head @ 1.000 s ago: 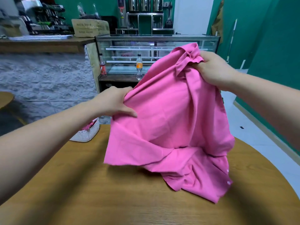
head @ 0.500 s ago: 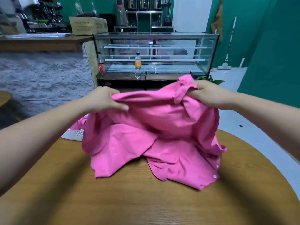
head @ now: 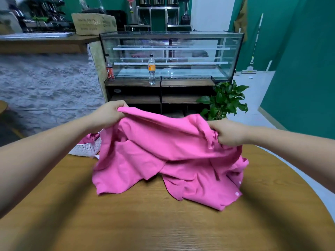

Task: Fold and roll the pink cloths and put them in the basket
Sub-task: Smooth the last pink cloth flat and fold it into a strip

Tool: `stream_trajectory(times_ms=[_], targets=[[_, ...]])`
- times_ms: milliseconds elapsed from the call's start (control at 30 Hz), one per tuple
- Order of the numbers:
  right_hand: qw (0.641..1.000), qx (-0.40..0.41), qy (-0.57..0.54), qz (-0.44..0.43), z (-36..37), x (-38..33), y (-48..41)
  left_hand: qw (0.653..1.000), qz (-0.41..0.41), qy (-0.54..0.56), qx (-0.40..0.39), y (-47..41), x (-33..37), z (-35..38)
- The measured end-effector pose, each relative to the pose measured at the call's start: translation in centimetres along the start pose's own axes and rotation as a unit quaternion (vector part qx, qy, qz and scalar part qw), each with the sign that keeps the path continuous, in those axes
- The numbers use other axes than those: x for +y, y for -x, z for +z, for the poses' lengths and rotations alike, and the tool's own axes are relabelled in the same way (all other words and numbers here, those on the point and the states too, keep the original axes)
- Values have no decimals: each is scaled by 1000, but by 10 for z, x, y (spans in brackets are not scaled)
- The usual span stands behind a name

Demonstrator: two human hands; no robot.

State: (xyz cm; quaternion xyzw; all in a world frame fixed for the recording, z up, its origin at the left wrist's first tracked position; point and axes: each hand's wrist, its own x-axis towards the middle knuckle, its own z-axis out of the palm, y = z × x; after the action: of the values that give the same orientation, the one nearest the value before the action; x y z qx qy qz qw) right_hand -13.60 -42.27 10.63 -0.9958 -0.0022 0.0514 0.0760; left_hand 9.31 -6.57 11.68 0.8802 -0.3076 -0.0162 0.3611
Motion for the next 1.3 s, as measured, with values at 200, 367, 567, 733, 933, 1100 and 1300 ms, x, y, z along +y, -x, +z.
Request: stream_trajectory(times_ms=[200, 367, 567, 733, 933, 1100, 1300], targets=[[992, -19, -125, 30, 16, 8, 9, 931, 92, -321, -145, -3, -15, -4], [949, 2, -317, -1, -2, 2, 13, 931, 119, -332, -93, -17, -43, -5], [993, -94, -73, 18, 5, 21, 7, 997, -64, -54, 2, -28, -57, -6], [990, -97, 90, 54, 8, 39, -18, 996, -81, 40, 9, -46, -44, 9], [969, 29, 204, 139, -28, 81, -56, 918, 50, -379, -103, -77, -20, -11], [945, 182, 184, 198, -94, 100, -79, 925, 98, -343, 132, -118, 13, -46], [861, 438, 67, 250, -164, 101, -92, 912, 61, -204, 351, -159, 59, -94]])
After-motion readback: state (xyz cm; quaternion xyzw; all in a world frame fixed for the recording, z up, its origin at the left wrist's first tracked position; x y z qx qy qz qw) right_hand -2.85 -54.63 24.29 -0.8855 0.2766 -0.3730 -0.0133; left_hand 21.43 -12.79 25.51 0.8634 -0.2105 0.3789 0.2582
